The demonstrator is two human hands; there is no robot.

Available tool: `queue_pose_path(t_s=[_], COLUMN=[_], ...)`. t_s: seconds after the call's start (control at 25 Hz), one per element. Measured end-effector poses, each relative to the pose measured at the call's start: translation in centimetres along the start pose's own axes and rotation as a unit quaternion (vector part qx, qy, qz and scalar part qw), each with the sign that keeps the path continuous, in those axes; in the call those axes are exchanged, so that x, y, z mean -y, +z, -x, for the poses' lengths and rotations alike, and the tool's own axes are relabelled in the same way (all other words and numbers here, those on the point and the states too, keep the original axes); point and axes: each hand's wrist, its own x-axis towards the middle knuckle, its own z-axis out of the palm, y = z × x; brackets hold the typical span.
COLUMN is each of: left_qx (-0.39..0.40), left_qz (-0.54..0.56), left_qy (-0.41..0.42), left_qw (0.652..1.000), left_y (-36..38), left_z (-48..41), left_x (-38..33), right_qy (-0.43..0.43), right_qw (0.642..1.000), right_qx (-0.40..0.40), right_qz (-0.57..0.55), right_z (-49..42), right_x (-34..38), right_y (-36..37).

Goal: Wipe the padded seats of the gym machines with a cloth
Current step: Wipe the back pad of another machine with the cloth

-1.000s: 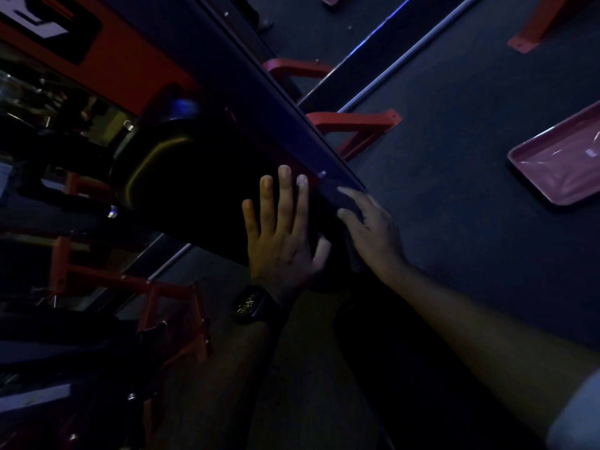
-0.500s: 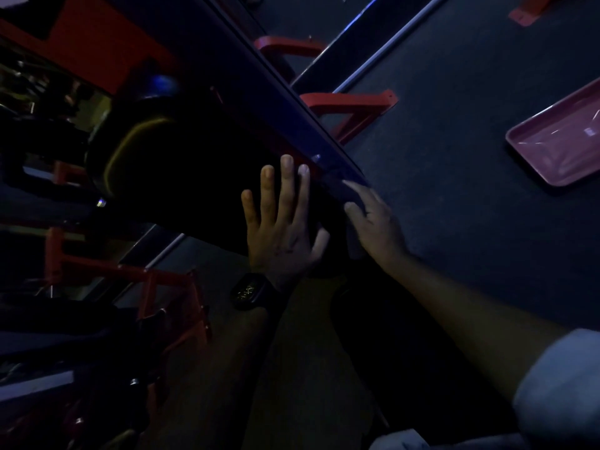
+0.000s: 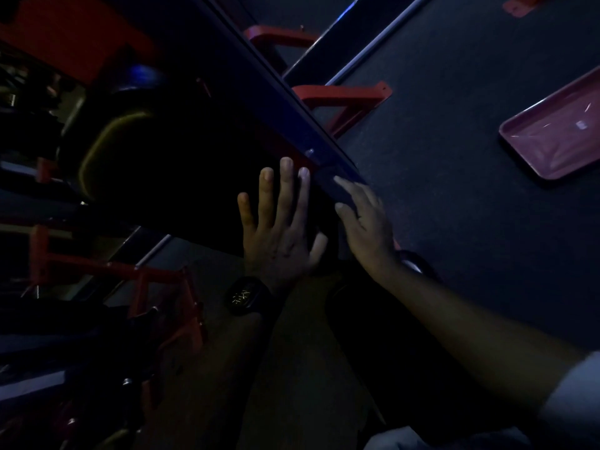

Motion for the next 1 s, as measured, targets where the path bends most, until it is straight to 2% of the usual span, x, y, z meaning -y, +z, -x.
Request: queue_pose_path(t_s=[0.04,0.08,0.16,0.2,0.36,0.48,0.52,0.68,0.8,0.84,0.92,1.0], left_qx=[-0.001,-0.003,-0.003,-0.002,0.004,0.014,0.014,0.011,0.017,0.02,0.026,0.03], left_qz=[-0.002,0.001,0.006,0.006,0.007,0.01,0.005,-0.005,-0.004,-0.005,-0.013,-0.014], left_qy=[0.001,0.001,0.002,0.004,0.023,0.026,0.029,0.042,0.033,0.036,0.044,0.045], left_qw=[1.0,1.0,1.0,1.0,1.0,1.0,0.999,0.999,0.999,0.999,0.999,0.998], left_y=[0.1,0.1,0.0,0.0,0.5,0.5,0.5,0.9,0.5,0.5,0.8,0.9], left_z=[-0.1,0.0,0.1,0.2,0.6,0.8,0.9,0.8,0.9,1.0,1.0,0.9], left_x=[0.0,0.0,-0.2,-0.3,-0.4,-0.5,-0.4,-0.5,-0.7,-0.7,-0.5,-0.5], right_qy=[-0.018,0.007,0.111,0.128,0.023,0.138,0.149,0.071,0.194,0.192,0.121,0.091], right_qw=[1.0,1.0,0.993,0.99,1.0,0.989,0.988,0.997,0.98,0.98,0.992,0.995], right_qx=[-0.003,0.01,0.044,0.05,0.016,0.045,0.042,0.009,0.049,0.042,0.012,0.028], right_qz=[0.0,0.001,0.017,0.017,0.008,0.015,0.006,-0.01,-0.003,-0.013,-0.026,-0.022], right_z=[0.0,-0.5,-1.2,-0.9,0.4,-0.9,-0.6,0.2,-1.2,-1.0,-0.2,-0.2], right_x=[-0.6,-1.6,-3.4,-3.6,-2.5,-4.0,-3.9,-3.5,-4.7,-4.6,-3.0,-3.2], right_y=[0.2,0.1,-0.6,-0.8,0.0,-0.6,-0.5,0.3,-0.5,-0.4,0.1,0.4])
